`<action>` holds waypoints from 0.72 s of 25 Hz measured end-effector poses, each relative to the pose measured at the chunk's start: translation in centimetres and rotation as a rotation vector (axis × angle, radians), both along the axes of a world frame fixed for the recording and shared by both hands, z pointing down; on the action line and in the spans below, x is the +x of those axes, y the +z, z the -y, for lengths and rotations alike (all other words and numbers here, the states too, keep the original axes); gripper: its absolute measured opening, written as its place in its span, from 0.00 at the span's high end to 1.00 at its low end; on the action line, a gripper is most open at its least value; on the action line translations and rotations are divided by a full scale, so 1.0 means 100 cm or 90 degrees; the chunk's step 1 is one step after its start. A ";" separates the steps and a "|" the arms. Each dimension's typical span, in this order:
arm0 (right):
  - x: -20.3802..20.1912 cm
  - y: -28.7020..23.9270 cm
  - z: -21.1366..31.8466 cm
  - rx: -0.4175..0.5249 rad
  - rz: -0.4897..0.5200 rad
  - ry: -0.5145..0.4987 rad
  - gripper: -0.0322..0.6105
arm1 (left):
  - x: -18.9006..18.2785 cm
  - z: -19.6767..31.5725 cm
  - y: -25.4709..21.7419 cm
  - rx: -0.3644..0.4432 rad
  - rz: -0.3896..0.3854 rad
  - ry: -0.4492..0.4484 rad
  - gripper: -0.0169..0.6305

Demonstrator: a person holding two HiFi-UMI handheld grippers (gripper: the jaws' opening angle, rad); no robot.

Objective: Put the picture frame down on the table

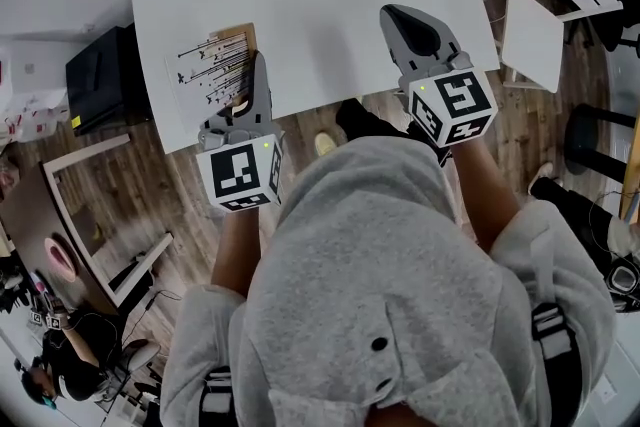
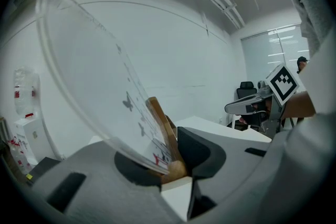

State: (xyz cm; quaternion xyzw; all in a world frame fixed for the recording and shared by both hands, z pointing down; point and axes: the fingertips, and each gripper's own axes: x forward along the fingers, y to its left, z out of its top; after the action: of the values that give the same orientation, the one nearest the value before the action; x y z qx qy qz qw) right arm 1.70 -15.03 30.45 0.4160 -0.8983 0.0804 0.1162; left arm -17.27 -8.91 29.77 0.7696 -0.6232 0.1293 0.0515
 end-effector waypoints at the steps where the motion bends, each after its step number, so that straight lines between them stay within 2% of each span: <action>1: 0.002 0.000 0.007 0.000 0.002 0.002 0.91 | 0.002 0.006 0.000 0.001 0.003 0.002 0.80; 7: 0.015 0.005 0.038 -0.009 0.006 0.003 0.91 | 0.017 0.040 0.004 -0.008 0.007 0.006 0.80; 18: 0.018 0.003 0.051 -0.019 0.015 -0.010 0.91 | 0.023 0.050 -0.001 -0.014 0.007 -0.007 0.80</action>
State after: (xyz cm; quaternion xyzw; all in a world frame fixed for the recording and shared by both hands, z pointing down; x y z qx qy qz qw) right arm 3.49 -20.12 30.76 0.4059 -0.9017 0.0976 0.1121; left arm -14.92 -13.90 29.68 0.7645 -0.6265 0.1403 0.0572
